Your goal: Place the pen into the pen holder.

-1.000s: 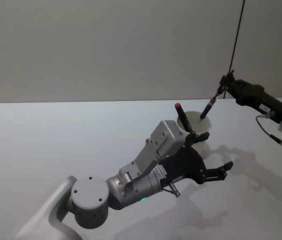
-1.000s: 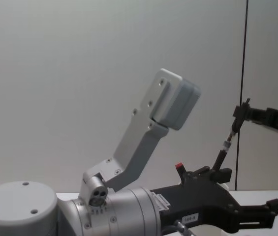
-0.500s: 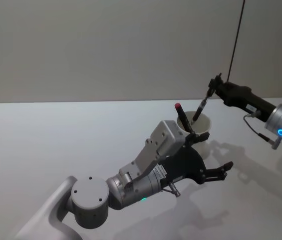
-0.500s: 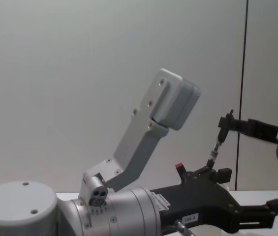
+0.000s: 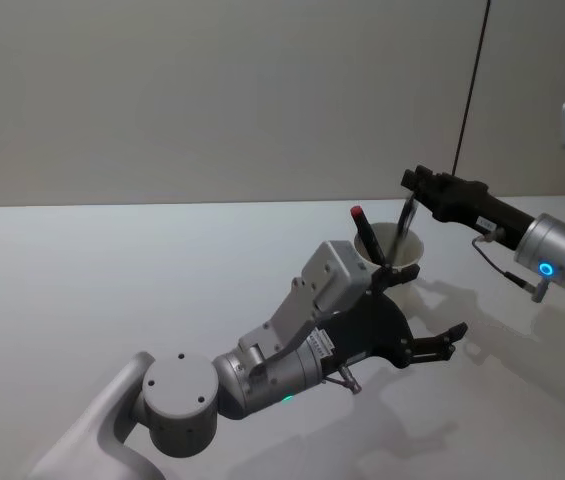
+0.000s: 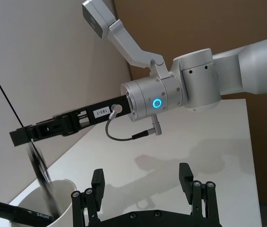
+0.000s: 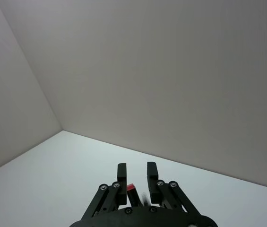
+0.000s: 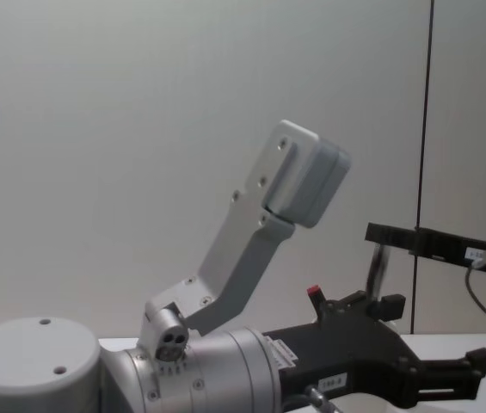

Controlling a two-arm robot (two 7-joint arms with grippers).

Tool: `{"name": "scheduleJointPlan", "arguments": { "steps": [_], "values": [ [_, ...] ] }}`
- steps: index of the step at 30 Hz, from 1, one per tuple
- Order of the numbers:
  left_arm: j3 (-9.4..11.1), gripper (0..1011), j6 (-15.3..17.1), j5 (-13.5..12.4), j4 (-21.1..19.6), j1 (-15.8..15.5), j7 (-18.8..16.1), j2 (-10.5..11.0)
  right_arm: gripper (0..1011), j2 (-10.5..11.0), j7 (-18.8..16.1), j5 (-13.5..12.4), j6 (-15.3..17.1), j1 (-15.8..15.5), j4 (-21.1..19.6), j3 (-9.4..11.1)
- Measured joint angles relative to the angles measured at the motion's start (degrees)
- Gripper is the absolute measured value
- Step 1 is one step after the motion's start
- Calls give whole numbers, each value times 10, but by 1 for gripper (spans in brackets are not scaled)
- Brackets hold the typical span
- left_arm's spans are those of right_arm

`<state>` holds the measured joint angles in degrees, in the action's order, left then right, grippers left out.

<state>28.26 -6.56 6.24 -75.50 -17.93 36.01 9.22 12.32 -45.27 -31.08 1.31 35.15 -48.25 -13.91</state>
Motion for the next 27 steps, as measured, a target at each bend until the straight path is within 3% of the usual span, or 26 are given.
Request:
{"name": "scheduleJointPlan", "arguments": {
  "steps": [16, 20, 27],
  "values": [
    [0, 1003, 0, 0, 0, 0, 0, 0, 689, -2, 12, 9, -5, 2, 8, -8],
    [0, 1002, 0, 0, 0, 0, 0, 0, 861, 0, 13, 5, -4, -1, 1, -7],
    [0, 1003, 0, 0, 0, 0, 0, 0, 1001, 5, 14, -2, -1, -9, -14, -4]
  ]
}}
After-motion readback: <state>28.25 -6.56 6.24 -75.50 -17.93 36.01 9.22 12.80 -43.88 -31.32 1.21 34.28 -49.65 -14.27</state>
